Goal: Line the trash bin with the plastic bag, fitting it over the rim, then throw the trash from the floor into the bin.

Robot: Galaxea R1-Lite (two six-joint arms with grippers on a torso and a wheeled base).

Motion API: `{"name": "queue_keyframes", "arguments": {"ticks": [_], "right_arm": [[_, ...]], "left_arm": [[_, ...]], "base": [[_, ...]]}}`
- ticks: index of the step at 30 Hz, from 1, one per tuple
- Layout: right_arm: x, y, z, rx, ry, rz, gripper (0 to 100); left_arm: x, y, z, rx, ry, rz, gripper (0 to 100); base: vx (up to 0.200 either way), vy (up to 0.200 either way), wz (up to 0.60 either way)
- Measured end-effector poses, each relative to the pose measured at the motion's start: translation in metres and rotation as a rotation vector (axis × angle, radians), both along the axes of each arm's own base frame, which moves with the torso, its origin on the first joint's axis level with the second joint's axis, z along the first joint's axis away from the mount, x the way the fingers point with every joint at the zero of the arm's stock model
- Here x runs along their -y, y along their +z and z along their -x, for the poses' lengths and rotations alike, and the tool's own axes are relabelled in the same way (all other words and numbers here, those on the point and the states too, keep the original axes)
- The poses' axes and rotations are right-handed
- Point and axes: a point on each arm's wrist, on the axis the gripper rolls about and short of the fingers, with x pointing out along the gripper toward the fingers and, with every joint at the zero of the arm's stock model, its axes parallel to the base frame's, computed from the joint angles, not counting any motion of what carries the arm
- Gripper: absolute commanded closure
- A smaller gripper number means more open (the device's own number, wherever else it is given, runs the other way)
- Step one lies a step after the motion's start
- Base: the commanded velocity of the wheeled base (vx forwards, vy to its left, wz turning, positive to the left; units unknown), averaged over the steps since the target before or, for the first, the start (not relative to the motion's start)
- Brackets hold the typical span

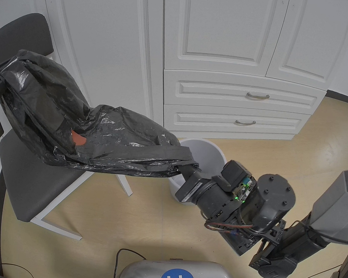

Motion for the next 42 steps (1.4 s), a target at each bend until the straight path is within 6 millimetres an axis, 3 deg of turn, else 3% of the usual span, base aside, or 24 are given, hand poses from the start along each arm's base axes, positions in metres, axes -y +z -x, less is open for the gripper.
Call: {"name": "queue_keyframes", "arguments": {"ticks": [12, 20, 30, 42], "right_arm": [[0.045, 0.060, 0.023, 0.070, -0.098, 0.125, 100], [0.073, 0.093, 0.045, 0.130, -0.159, 0.255, 100], [0.084, 0.108, 0.070, 0.192, -0.152, 0.273, 100], [0.084, 0.106, 0.073, 0.192, -0.141, 0.280, 100]], "left_arm": [[0.010, -0.007, -0.021, -0.219, -0.031, 0.367, 100], [0.020, -0.025, -0.029, -0.459, -0.055, 0.540, 100], [0.027, -0.052, -0.027, -0.613, -0.072, 0.659, 100], [0.019, -0.061, -0.034, -0.625, -0.052, 0.865, 100]], "base": [[0.000, 0.000, 0.00], [0.000, 0.000, 0.00], [0.000, 0.000, 0.00], [0.000, 0.000, 0.00]]}}
